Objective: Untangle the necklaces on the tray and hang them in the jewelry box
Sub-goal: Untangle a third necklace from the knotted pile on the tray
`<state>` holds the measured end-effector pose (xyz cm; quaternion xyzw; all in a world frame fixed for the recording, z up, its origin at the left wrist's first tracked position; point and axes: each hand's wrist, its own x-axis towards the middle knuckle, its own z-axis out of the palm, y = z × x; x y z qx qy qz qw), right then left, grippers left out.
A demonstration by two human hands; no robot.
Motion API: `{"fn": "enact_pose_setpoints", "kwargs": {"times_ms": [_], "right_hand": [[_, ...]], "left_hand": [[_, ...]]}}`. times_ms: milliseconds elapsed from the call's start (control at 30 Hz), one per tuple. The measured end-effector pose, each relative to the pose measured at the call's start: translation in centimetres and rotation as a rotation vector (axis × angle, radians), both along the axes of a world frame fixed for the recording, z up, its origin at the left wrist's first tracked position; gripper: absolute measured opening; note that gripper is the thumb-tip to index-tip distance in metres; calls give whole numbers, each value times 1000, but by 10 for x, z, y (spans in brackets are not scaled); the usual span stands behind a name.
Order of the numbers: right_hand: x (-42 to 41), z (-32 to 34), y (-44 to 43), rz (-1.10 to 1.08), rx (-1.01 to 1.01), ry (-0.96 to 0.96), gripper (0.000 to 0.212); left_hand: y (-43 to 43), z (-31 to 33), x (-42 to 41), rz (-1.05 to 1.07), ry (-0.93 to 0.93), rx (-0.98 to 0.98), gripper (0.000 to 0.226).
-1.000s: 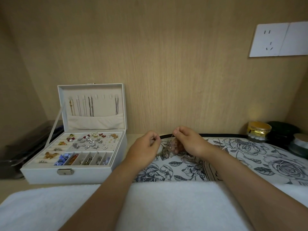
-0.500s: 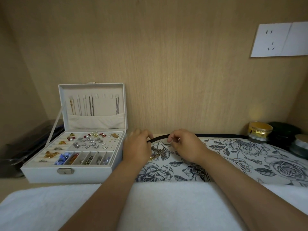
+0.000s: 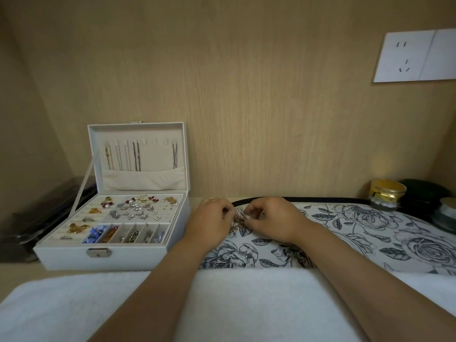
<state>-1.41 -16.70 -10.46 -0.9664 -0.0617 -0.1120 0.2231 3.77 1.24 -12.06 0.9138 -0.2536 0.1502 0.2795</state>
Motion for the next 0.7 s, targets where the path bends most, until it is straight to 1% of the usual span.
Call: {"fn": "enact_pose_setpoints", "kwargs": {"times_ms": [67,167,233,267,433,500,600,700], "right_hand": [[1,-1,2,10,90,1,24],[2,0,6,53,384,16,15],[0,4,8,77,580,62,5],[0,6,7,75,646,82,2],[0,9,1,38,824,134,9],[-1,10,0,39,849,180,17],[-2,12,1,47,773,222,33],[-4,15,4,56,694,238,31]], "left_hand": [[-2,-1,1,-79,156,-214,14],[-4,3,-2,-180,303,-406,17],[-4,7,-5,-201,348,-495,17],[-4,8,-5,-203,370,-530,17],[-5,8,-6,-259,499,-629,8],[-6,8,-7,-279,517,-626,8],[-8,8,-9,-267,514,-638,11],[-11,9,-11,-251,530,-694,13]]}}
